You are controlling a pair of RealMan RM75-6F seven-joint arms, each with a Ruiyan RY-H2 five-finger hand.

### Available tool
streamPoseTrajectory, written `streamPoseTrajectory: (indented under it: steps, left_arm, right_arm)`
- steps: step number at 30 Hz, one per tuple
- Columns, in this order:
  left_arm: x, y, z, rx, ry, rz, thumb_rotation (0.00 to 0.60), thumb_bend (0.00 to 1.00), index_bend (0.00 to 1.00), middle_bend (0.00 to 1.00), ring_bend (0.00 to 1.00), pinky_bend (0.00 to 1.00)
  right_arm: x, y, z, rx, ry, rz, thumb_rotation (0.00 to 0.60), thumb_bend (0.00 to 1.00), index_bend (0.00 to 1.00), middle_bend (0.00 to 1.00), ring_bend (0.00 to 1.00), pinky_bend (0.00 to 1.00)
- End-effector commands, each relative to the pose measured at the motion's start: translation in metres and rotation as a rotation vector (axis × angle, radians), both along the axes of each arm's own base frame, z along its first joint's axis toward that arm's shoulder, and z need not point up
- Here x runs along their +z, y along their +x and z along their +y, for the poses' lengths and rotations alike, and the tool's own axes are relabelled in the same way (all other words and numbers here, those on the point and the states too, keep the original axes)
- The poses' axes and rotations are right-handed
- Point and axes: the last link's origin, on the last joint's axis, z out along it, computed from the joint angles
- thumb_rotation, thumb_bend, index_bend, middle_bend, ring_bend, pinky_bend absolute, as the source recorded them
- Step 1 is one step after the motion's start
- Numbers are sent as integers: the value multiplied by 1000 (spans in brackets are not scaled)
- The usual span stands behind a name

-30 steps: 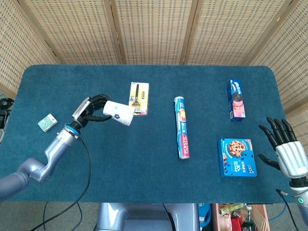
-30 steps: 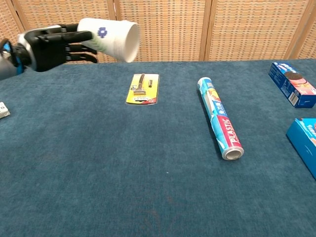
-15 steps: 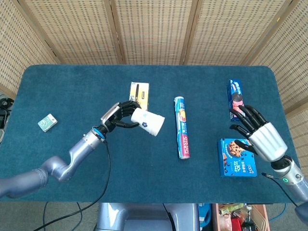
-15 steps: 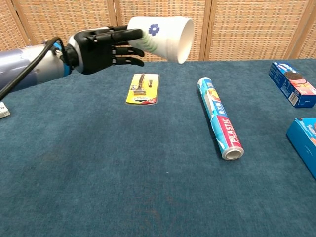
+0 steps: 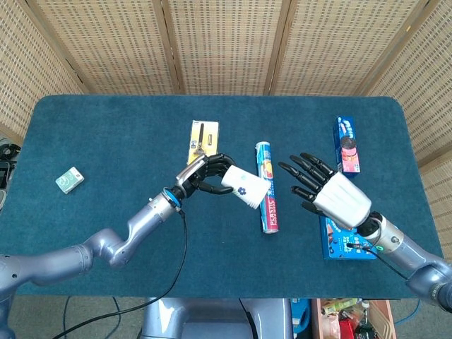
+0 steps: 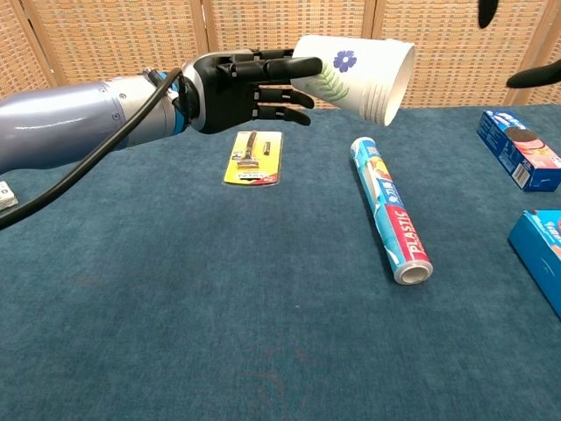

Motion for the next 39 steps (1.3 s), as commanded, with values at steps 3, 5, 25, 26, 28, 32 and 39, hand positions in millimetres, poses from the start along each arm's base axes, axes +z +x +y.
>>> streamPoseTrajectory:
  steps: [3,5,25,26,28,32,39]
  left_arm:
    - [-2,-1,-2,6,-11,1,600,176,573,518,477,435]
    - [-2,-1,-2,9,-13,-1,600,176,573,518,478,435]
    - [-8,3,-8,17,-46,-25,600,176,573,518,477,435]
    - [-8,3,-8,16,-48,-24,600,175,573,518,477,435]
    - [-10,5,-9,17,-53,-25,600,176,573,518,478,435]
    - [-11,5,-9,19,-56,-24,600,176,573,518,478,435]
    - [-13,4,-7,29,-60,-23,600,175,573,518,478,435]
  right_arm:
    - [-15,9,-3,8,16,-5,600,205,514,125,119,232]
    - [-18,12,-3,13,17,-11,600,216,521,125,119,232]
    - [-42,51,-12,56,45,-35,600,337,557,115,119,233]
    - [-43,53,-13,55,47,-36,600,354,562,115,119,235]
    - [-46,54,-14,51,53,-38,600,402,571,116,119,239]
    - [-47,54,-14,55,52,-36,600,511,576,115,119,240]
    - [-48,52,-13,64,49,-33,600,538,577,116,119,240]
